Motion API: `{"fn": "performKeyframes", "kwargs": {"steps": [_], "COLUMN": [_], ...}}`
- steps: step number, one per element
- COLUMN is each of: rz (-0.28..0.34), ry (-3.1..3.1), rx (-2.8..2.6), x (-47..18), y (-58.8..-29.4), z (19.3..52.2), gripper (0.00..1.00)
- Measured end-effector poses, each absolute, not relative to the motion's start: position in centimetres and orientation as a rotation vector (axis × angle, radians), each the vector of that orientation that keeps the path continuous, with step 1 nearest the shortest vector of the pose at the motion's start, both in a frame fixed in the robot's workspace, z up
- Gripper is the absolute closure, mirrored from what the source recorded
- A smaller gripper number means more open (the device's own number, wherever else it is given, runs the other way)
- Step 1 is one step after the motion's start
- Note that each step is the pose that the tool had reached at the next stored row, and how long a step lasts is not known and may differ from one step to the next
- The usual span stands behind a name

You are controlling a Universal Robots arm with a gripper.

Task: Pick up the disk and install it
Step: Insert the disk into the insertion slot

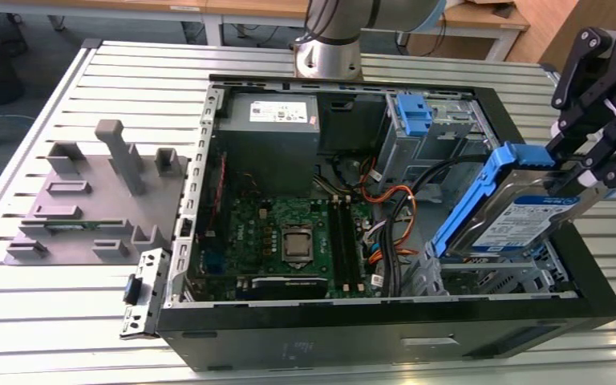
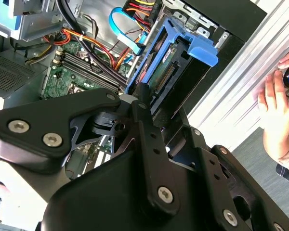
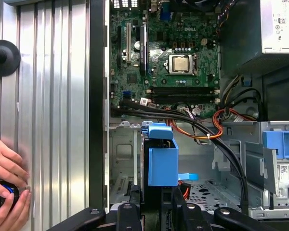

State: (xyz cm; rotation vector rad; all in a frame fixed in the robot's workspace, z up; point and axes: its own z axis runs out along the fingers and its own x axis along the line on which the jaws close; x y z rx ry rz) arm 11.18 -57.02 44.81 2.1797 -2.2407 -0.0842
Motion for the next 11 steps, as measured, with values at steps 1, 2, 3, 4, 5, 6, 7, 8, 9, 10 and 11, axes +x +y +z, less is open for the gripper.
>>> {"fn": "performKeyframes", "kwargs": {"steps": [1, 2, 3, 4, 5, 6, 7, 8, 9, 10, 11], "rz": [-0.084, -0.084, -0.084, -0.084, -0.084, -0.084, -0.084, -0.084, -0.084, -0.084, -0.084], "ry": [-2.241, -2.241, -2.241, -2.241, -2.241, -2.241, -2.241, -2.241, -2.241, -2.241, -2.241], "rx": [2.18, 2.18, 2.18, 2.18, 2.18, 2.18, 2.18, 2.18, 2.18, 2.18, 2.18], "x": [11.18, 11.18, 11.18, 11.18, 11.18, 11.18, 11.18, 11.18, 11.18, 11.18, 11.18], "y": [-57.02, -57.02, -57.02, -57.02, -57.02, -57.02, -57.02, -57.02, -57.02, -57.02, -57.02], "z": [44.81, 44.81, 44.8, 44.77, 44.71, 44.64, 44.54, 44.42, 44.28, 44.13, 43.97], "gripper": [0.65, 0.65, 0.65, 0.65, 0.65, 0.65, 0.65, 0.65, 0.65, 0.65, 0.65]}}
